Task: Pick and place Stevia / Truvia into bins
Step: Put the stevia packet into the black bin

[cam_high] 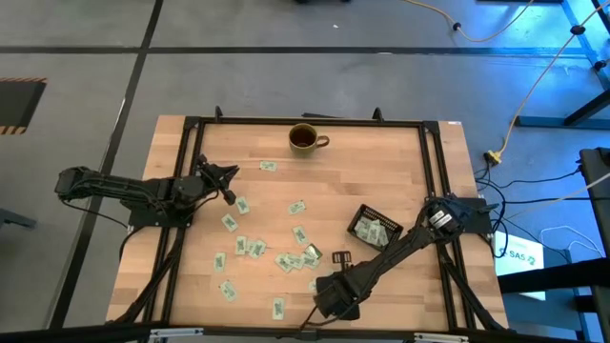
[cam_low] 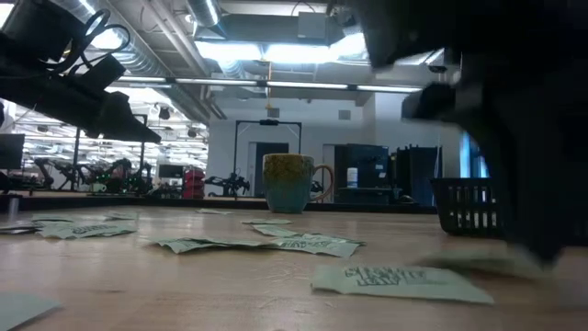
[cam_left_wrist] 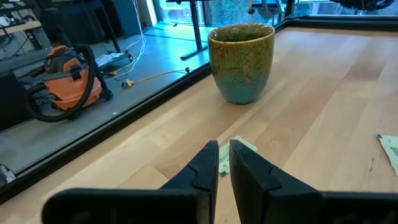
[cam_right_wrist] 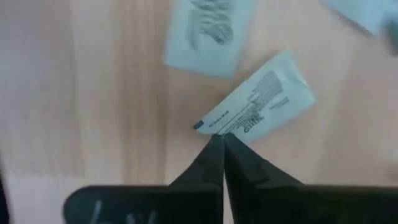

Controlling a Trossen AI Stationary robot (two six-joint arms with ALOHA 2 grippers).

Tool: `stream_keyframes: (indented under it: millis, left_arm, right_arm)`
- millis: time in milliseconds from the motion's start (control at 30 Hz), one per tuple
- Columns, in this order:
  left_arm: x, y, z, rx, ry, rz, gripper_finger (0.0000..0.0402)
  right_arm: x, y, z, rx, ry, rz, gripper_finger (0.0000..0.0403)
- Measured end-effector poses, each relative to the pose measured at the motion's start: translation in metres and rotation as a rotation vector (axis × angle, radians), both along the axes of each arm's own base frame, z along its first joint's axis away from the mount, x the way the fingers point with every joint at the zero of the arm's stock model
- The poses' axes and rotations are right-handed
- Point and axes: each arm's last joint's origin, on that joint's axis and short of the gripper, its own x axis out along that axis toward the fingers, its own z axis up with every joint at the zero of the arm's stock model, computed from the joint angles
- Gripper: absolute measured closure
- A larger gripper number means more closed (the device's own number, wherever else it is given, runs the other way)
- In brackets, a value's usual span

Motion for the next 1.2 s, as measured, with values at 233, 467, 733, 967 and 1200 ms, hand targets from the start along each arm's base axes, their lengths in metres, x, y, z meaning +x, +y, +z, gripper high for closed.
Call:
stream_keyframes:
  millis: [233, 467, 733, 967, 1200]
  left_arm:
    - [0.0, 0.0, 0.0, 0.0, 0.0, 0.0, 0.0368]
    - [0.0, 0.0, 0.0, -0.024, -0.023, 0.008, 0.0368]
    - [0.0, 0.0, 0.0, -0.031, -0.03, 0.009, 0.0368]
    - [0.0, -0.001, 0.0, -0.039, -0.031, -0.011, 0.0368]
    - [0.0, -0.001, 0.0, -0.04, -0.031, -0.014, 0.0368]
  right_arm:
    - [-0.014, -0.023, 0.065, 0.023, -0.055, -0.123, 0.0398]
    - [-0.043, -0.058, 0.114, -0.041, 0.023, -0.293, 0.0401]
    - [-0.074, -0.087, 0.135, -0.208, 0.013, -0.316, 0.0402]
    - [-0.103, -0.114, 0.107, -0.101, -0.066, -0.39, 0.0402]
    - [-0.113, -0.135, 0.053, -0.057, -0.037, -0.474, 0.0401]
